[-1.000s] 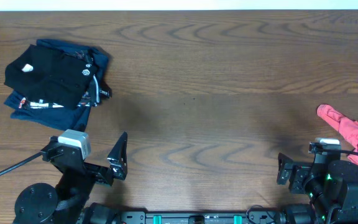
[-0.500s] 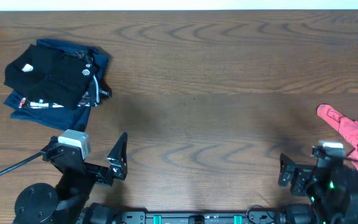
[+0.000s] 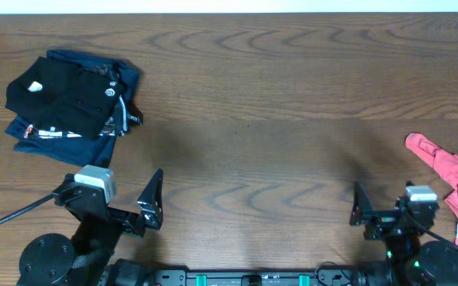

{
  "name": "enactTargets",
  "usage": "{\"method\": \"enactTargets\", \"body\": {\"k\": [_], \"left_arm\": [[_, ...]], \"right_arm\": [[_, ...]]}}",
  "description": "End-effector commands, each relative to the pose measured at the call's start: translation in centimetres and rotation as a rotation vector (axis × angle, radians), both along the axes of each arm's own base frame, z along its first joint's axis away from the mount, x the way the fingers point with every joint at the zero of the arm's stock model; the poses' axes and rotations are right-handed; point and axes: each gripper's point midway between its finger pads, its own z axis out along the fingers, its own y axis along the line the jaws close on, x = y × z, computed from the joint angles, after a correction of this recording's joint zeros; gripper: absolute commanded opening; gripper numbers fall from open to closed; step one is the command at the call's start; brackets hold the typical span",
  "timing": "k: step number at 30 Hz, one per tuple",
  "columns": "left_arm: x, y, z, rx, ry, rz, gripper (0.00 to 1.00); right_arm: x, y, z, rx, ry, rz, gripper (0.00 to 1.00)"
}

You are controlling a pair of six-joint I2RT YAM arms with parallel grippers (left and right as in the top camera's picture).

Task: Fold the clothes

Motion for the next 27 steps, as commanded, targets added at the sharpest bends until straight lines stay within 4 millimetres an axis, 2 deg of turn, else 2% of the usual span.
{"method": "enactTargets", "body": {"k": [1,6,13,20,27], "left_arm": [[0.1,0.2,0.0,0.015,-0.007,0.007,0.98],[0.1,0.2,0.0,0.015,-0.007,0.007,0.98],[0.1,0.2,0.0,0.015,-0.006,0.007,0.98],[0.1,0.2,0.0,0.015,-0.007,0.007,0.98],[0.1,0.2,0.0,0.015,-0.007,0.007,0.98]], "right_arm": [[1.3,0.9,-0.8,-0.043,-0.043,0.058,0.99],[3.7,1.2,-1.7,-0.038,-0.144,0.060,0.99],[5.6,1.3,-2.7,-0.099,-0.303,0.063,0.99],[5.6,1.3,-5.7,-0.184,-0.199,0.081,0.99],[5.6,1.2,-5.6,-0.173,-0.202,0.077,0.99]]}}
